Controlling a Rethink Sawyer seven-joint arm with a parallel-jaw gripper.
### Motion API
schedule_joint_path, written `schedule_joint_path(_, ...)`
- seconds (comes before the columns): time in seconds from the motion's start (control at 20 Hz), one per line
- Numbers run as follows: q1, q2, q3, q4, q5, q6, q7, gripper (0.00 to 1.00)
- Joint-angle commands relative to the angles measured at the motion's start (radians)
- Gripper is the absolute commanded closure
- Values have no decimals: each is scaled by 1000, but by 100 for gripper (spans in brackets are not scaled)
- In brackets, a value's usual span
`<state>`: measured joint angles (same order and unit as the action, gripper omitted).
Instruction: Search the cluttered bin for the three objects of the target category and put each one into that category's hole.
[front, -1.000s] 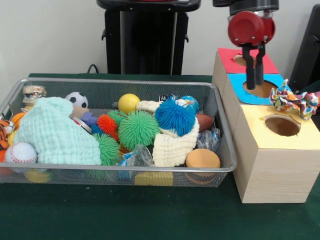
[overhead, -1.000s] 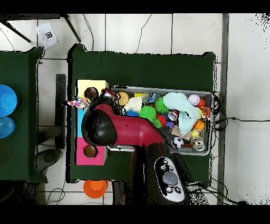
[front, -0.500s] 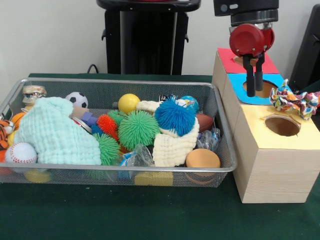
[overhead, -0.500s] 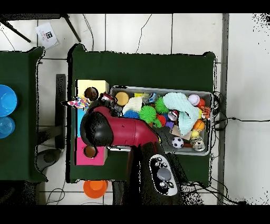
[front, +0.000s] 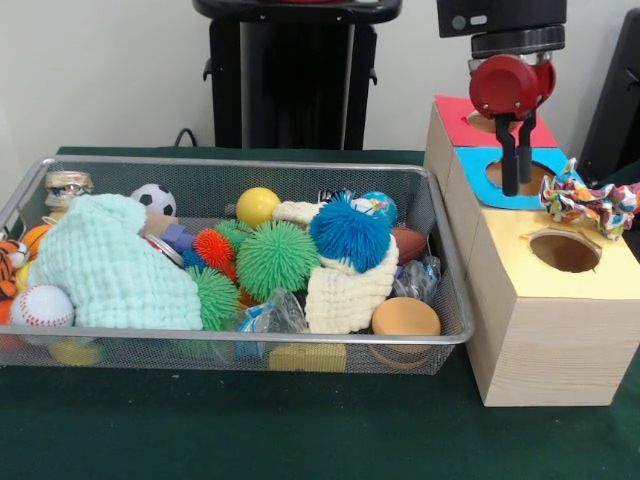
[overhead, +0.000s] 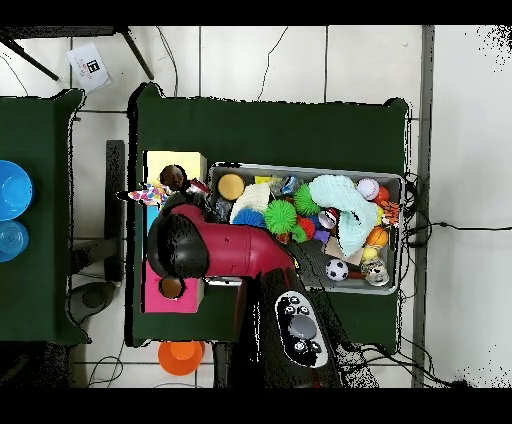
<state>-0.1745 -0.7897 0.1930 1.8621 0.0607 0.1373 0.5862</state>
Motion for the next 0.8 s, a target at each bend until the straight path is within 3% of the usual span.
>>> schedule_joint_path(0.05,-62,6,72,45,-7,168,177,0)
schedule_joint_path(0.8,-91,47,146,76,11,209,192,0)
